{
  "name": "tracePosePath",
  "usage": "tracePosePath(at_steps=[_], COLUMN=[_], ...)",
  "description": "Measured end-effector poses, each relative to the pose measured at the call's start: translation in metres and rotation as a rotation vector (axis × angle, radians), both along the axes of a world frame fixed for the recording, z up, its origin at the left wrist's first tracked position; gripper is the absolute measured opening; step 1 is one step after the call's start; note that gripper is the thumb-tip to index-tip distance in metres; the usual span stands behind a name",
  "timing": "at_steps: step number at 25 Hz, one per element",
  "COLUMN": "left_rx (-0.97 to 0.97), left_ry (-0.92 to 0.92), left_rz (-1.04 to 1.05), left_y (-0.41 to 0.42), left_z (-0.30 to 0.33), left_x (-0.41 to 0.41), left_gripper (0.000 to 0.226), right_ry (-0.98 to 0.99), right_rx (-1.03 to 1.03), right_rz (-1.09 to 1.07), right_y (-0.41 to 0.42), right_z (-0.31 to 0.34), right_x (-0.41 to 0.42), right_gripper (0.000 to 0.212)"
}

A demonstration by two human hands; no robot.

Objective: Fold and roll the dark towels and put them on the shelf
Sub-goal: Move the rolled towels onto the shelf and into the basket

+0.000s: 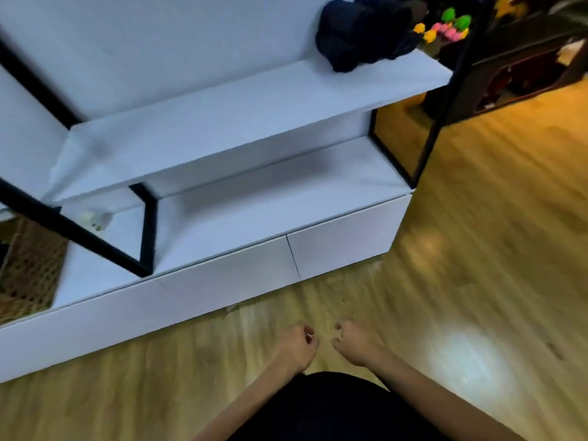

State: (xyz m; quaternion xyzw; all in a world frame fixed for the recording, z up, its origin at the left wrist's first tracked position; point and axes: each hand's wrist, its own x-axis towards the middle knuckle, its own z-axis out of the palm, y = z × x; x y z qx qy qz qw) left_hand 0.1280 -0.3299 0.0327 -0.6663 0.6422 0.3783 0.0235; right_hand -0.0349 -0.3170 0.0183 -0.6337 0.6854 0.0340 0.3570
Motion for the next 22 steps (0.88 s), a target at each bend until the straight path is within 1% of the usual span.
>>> tracePosePath(at_steps=[2, 5, 8, 11, 15, 17, 19, 22], left_rx=[-0.028, -0.121, -0.302, -0.502, -0.763, -0.855, -0.908, -0.907], left_ry=[-0.025, 0.017, 0.101, 0.157, 0.287, 0.377, 0.439, 0.442], left_rz=[-0.115, -0.271, -0.365, -0.424, -0.416, -0.364, -0.294, -0.191], left_y=[-0.015, -0.053, -0.112, -0.178, -0.270, -0.310, -0.345, -0.409], left_z=[0.001, 0.014, 0.054, 0.111, 0.208, 0.249, 0.274, 0.290], left_x=[-0.012, -0.034, -0.055, -0.073, -0.100, -0.118, -0.136, -0.170], left_gripper=[0.025, 0.025, 0.023, 0.024, 0.025, 0.022, 0.021, 0.024], right_ry=[0.000, 0.027, 0.114, 0.198, 0.279, 0.346, 0.368, 0.375], right_rx=[0.008, -0.047, -0.223, -0.433, -0.683, -0.791, -0.846, -0.888], right_rz=[-0.091, -0.219, -0.272, -0.291, -0.314, -0.317, -0.338, -0.321], right_y=[-0.004, -0.026, -0.075, -0.137, -0.221, -0.257, -0.289, -0.348], right_z=[0.002, 0.018, 0.056, 0.115, 0.213, 0.258, 0.294, 0.324], right_x=[-0.014, -0.033, -0.052, -0.070, -0.099, -0.114, -0.129, -0.162], right_gripper=[0.044, 0.043, 0.040, 0.040, 0.040, 0.039, 0.039, 0.042])
